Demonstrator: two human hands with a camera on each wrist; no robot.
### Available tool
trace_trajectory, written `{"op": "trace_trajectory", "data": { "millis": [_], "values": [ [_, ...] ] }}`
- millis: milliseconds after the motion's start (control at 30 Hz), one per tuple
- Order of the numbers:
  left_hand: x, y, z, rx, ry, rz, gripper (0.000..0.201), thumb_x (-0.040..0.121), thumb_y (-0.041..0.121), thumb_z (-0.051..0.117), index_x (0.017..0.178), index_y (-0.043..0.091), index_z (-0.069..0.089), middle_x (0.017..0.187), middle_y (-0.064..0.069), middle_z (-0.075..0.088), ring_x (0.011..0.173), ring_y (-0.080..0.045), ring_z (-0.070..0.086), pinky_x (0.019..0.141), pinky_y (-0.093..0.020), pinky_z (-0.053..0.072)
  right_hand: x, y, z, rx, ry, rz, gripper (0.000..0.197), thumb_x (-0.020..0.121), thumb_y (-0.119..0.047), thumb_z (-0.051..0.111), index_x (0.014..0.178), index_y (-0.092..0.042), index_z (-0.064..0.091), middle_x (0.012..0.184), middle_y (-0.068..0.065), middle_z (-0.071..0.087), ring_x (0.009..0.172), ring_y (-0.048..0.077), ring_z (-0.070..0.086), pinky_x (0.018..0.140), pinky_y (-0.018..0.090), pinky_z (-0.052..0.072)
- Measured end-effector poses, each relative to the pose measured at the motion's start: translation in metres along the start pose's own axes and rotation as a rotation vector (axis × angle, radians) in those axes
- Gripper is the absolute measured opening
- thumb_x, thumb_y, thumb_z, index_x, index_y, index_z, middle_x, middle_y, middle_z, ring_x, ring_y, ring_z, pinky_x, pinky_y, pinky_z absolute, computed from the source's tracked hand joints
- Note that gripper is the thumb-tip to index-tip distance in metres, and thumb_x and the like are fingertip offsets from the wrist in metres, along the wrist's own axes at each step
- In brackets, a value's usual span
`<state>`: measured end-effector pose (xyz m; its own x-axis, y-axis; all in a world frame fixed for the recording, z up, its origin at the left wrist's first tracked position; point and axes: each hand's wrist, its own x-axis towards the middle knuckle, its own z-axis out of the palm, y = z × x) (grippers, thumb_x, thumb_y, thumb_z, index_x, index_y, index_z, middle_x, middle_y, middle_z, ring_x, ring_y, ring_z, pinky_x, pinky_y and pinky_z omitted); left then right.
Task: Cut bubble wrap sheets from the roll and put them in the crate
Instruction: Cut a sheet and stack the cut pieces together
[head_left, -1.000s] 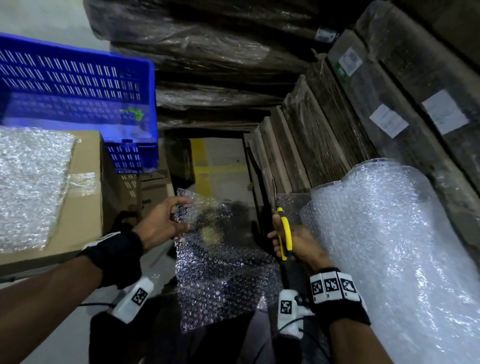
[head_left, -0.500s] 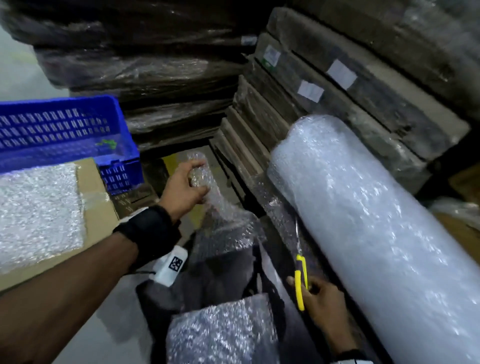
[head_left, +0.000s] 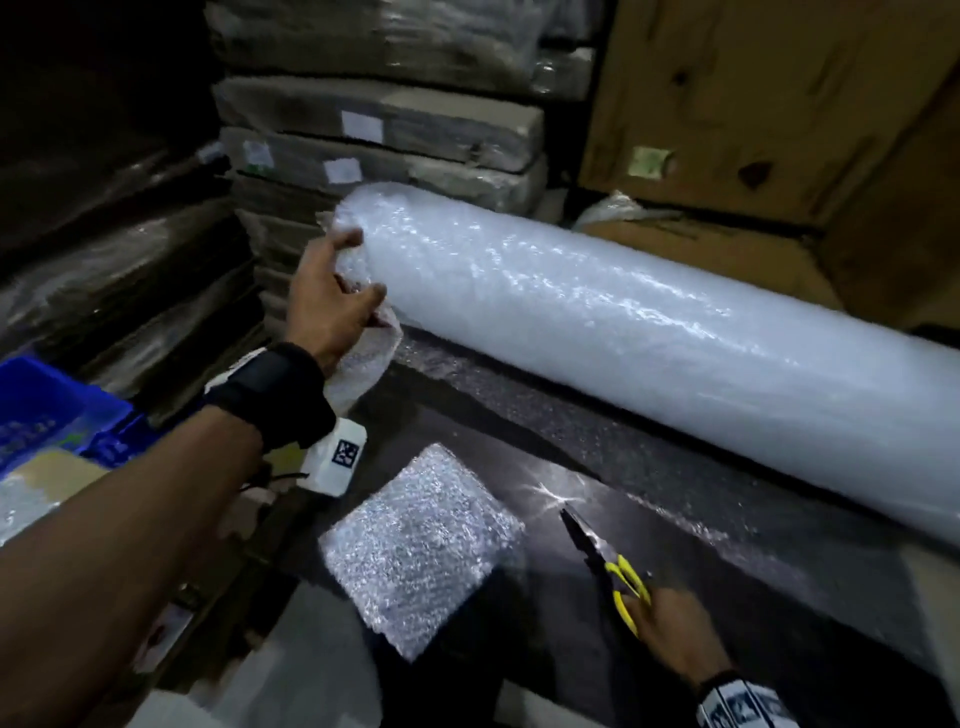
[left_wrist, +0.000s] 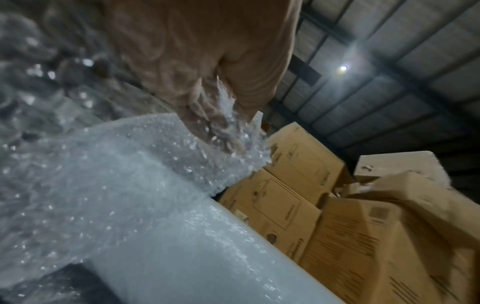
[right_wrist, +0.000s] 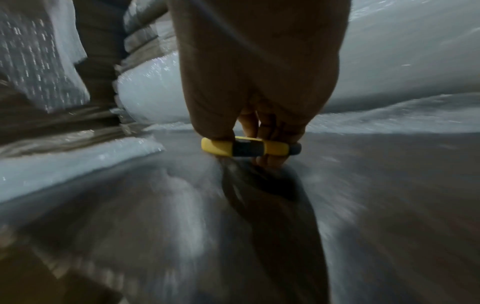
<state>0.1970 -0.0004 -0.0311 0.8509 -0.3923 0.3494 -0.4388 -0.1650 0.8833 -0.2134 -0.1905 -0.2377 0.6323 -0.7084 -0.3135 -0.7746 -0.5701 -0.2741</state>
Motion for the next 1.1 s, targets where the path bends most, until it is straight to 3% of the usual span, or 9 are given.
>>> {"op": "trace_trajectory", "data": {
  "millis": [100, 200, 400, 533, 667, 733, 800, 900, 1100],
  "values": [
    [-0.022, 0.037, 0.030, -0.054, -0.059, 0.036, 0.057, 0.082, 0.005, 0.073, 0.133, 0.022, 0.055, 0.126, -0.002, 0.059, 0.074, -0.011, 0.062, 0.066, -0.037, 0.062, -0.022, 0.026, 0.013, -0.065, 0.028, 0.009, 0.038, 0.094, -0.046, 0.052, 0.108, -0.013, 0.066, 0.117, 0.015, 0.065, 0.103, 0.037, 0.065, 0.084, 0.042, 0.050],
    [-0.047, 0.059, 0.059, -0.096, -0.134, 0.048, 0.057, 0.085, -0.003, 0.071, 0.136, 0.017, 0.053, 0.127, -0.002, 0.056, 0.070, -0.007, 0.055, 0.056, -0.022, 0.056, -0.041, 0.052, 0.026, -0.094, 0.042, 0.043, 0.039, 0.091, -0.048, 0.062, 0.115, -0.018, 0.063, 0.118, 0.011, 0.055, 0.101, 0.033, 0.066, 0.085, 0.042, 0.051],
    [-0.082, 0.099, 0.088, -0.152, -0.277, 0.078, 0.054, 0.090, 0.001, 0.068, 0.140, 0.013, 0.050, 0.141, 0.000, 0.045, 0.080, -0.019, 0.059, 0.059, -0.034, 0.061, -0.061, 0.070, 0.029, -0.067, 0.084, 0.034, 0.045, 0.090, -0.045, 0.065, 0.126, -0.020, 0.060, 0.123, 0.007, 0.057, 0.109, 0.029, 0.064, 0.090, 0.041, 0.050],
    [-0.084, 0.114, 0.087, -0.244, -0.319, 0.015, 0.051, 0.094, 0.002, 0.063, 0.141, 0.016, 0.049, 0.133, -0.007, 0.054, 0.088, -0.026, 0.063, 0.066, -0.039, 0.062, -0.072, 0.065, 0.028, -0.063, 0.106, 0.029, 0.039, 0.095, -0.044, 0.058, 0.129, -0.024, 0.057, 0.129, 0.005, 0.057, 0.111, 0.028, 0.064, 0.088, 0.039, 0.049],
    [-0.080, 0.118, 0.083, -0.321, -0.342, -0.045, 0.048, 0.095, 0.000, 0.059, 0.140, 0.015, 0.051, 0.116, 0.001, 0.059, 0.085, -0.023, 0.064, 0.070, -0.038, 0.062, -0.074, 0.053, 0.028, -0.119, 0.130, 0.091, 0.028, 0.076, -0.033, 0.083, 0.091, -0.015, 0.068, 0.091, 0.010, 0.062, 0.077, 0.033, 0.068, 0.059, 0.037, 0.053],
    [-0.078, 0.116, 0.083, -0.336, -0.357, -0.050, 0.048, 0.095, -0.001, 0.059, 0.140, 0.014, 0.051, 0.116, 0.005, 0.059, 0.083, -0.021, 0.064, 0.070, -0.037, 0.061, -0.070, 0.033, 0.026, -0.121, 0.165, 0.080, 0.024, 0.068, -0.022, 0.086, 0.080, -0.014, 0.066, 0.080, 0.009, 0.062, 0.070, 0.033, 0.067, 0.054, 0.037, 0.052],
    [-0.074, 0.112, 0.082, -0.334, -0.381, -0.058, 0.048, 0.095, -0.001, 0.057, 0.140, 0.014, 0.050, 0.108, 0.008, 0.060, 0.080, -0.020, 0.065, 0.071, -0.037, 0.061, -0.062, -0.005, 0.023, -0.121, 0.136, 0.035, 0.011, 0.083, -0.023, 0.068, 0.090, -0.015, 0.068, 0.091, 0.009, 0.066, 0.085, 0.033, 0.068, 0.070, 0.041, 0.054],
    [-0.067, 0.101, 0.071, -0.316, -0.422, -0.057, 0.049, 0.095, -0.001, 0.057, 0.140, 0.016, 0.050, 0.108, 0.002, 0.062, 0.080, -0.020, 0.066, 0.071, -0.036, 0.061, -0.040, -0.066, 0.026, 0.035, 0.111, 0.024, 0.027, 0.092, -0.036, 0.049, 0.091, -0.015, 0.066, 0.096, 0.010, 0.071, 0.093, 0.032, 0.069, 0.078, 0.040, 0.053],
    [-0.040, 0.046, 0.027, -0.262, -0.450, -0.091, 0.048, 0.095, 0.004, 0.060, 0.138, 0.023, 0.053, 0.100, -0.019, 0.066, 0.079, -0.022, 0.068, 0.074, -0.044, 0.061, 0.010, -0.164, 0.056, 0.415, 0.042, 0.289, 0.060, 0.094, -0.054, 0.058, 0.116, 0.002, 0.058, 0.119, 0.023, 0.065, 0.114, 0.038, 0.061, 0.090, 0.037, 0.047]
  ]
}}
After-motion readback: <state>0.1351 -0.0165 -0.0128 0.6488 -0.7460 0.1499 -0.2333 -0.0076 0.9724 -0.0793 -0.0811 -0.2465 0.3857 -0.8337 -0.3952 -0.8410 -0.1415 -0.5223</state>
